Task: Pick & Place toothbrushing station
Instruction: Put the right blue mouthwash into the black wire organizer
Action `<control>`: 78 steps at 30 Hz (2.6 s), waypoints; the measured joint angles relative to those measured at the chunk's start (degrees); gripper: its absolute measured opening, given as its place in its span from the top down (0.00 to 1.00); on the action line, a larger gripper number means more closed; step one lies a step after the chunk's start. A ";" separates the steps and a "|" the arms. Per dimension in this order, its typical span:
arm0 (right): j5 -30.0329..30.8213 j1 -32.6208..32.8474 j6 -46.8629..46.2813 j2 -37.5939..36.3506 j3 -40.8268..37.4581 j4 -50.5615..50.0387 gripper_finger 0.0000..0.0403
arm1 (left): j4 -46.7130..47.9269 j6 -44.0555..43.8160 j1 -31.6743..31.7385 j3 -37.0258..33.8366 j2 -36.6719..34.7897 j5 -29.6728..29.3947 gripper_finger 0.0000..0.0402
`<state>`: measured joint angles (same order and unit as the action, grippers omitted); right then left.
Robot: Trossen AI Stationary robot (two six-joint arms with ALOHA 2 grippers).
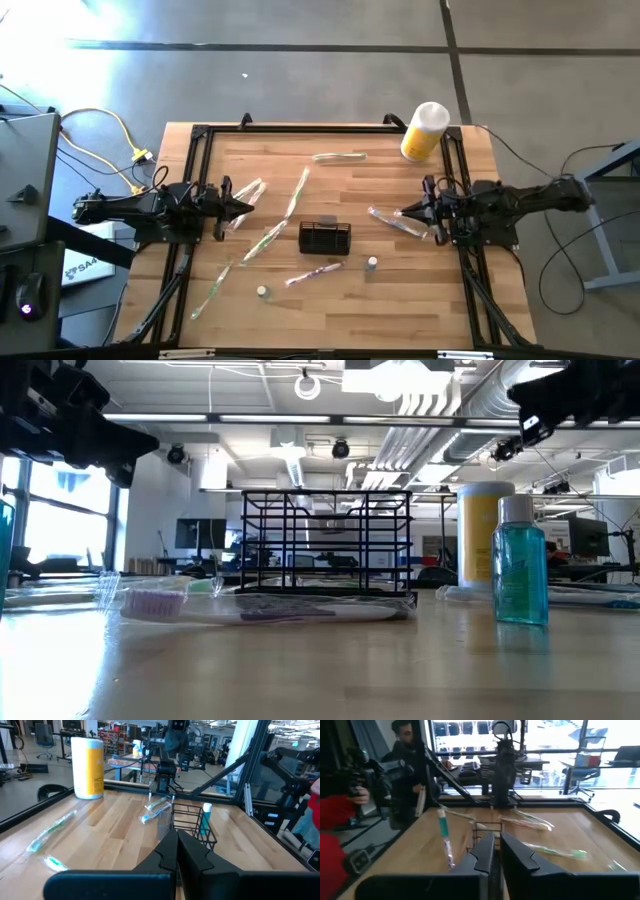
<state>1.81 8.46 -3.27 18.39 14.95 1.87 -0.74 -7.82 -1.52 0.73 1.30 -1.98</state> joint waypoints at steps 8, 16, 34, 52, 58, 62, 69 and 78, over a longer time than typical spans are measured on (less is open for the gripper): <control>7.79 8.14 2.10 15.95 10.78 1.75 0.60 | 0.01 0.01 0.00 0.00 0.01 0.04 1.00; 15.20 17.49 -0.17 34.64 25.14 -6.75 0.32 | 0.01 -0.01 0.00 0.00 0.00 -0.36 0.98; 10.42 18.32 -34.61 57.97 40.47 -34.16 0.32 | -0.78 0.05 0.00 0.00 0.35 -3.58 0.56; 8.37 12.39 -51.68 61.93 40.44 -33.88 0.34 | -0.61 4.57 0.00 0.00 0.35 -3.67 0.55; 4.49 11.33 -60.21 64.19 40.44 -37.07 0.34 | -0.60 4.58 0.00 0.00 0.35 -3.50 0.55; 1.57 11.46 -61.49 67.09 40.38 -36.78 0.34 | -0.60 4.57 0.00 0.00 0.35 -3.52 0.55; -2.43 11.24 -61.65 72.14 40.40 -35.53 0.34 | -0.60 4.58 0.00 0.00 0.35 -3.52 0.55; -2.73 11.02 -61.59 73.74 40.40 -33.75 0.34 | -0.60 4.58 0.00 0.00 0.35 -3.54 0.55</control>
<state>-0.92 19.49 -64.86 92.14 55.35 -31.88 -1.34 -3.25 -1.52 0.73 1.65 -5.52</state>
